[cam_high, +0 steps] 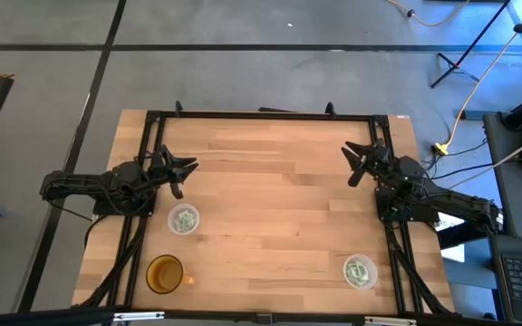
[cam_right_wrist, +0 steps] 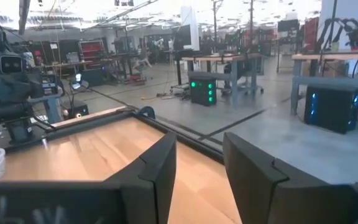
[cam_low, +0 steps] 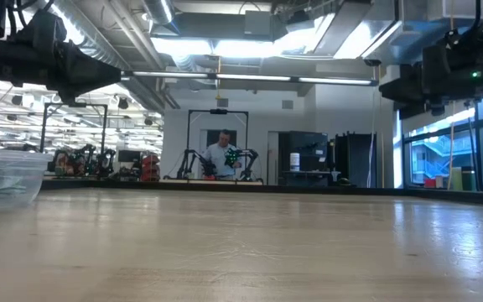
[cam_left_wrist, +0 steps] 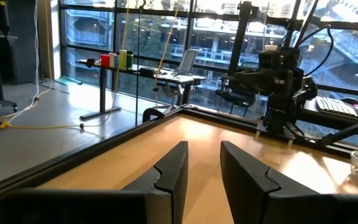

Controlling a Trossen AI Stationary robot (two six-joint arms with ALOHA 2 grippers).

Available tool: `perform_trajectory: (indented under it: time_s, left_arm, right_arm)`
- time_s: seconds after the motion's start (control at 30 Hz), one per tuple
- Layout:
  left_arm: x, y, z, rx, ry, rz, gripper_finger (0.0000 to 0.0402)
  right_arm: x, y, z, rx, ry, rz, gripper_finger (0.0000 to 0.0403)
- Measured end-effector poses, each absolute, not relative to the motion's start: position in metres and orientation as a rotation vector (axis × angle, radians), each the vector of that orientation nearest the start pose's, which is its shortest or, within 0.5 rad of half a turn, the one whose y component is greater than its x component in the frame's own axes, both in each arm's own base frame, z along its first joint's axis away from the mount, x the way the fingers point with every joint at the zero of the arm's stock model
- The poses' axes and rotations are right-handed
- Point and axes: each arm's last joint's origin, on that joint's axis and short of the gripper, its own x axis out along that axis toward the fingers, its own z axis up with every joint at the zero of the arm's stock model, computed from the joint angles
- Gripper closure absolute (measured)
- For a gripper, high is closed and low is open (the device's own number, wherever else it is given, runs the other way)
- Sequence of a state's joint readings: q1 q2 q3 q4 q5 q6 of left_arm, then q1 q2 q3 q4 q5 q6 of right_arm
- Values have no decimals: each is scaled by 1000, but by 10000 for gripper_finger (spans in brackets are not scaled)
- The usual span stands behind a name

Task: Pick and place items into bin
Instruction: Return to Home Position

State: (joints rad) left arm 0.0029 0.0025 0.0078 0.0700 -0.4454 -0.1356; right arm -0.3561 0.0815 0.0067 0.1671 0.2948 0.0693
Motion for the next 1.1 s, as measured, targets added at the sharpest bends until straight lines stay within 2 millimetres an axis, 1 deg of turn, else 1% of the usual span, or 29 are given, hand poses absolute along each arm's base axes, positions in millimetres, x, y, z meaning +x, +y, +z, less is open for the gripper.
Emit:
perform_trajectory:
  time_s: [0.3,0.43,0.83,1.0,1.1]
  left_arm:
    - [94,13,173,-150,-105,441,313]
    - [94,13,173,-150,-105,441,313]
    - [94,13,173,-150,-105,441,313]
    - [94,13,173,-150,-105,441,313]
    - [94,13,173,-150,-105,441,313]
  right_arm:
    - [91,-43,175,35,-107,-649,267]
    - [92,-43,173,44,-79,-650,267]
    - [92,-43,171,61,-72,-650,267]
    - [92,-44,166,42,-7,-672,267]
    - [91,-44,167,42,-15,-678,267]
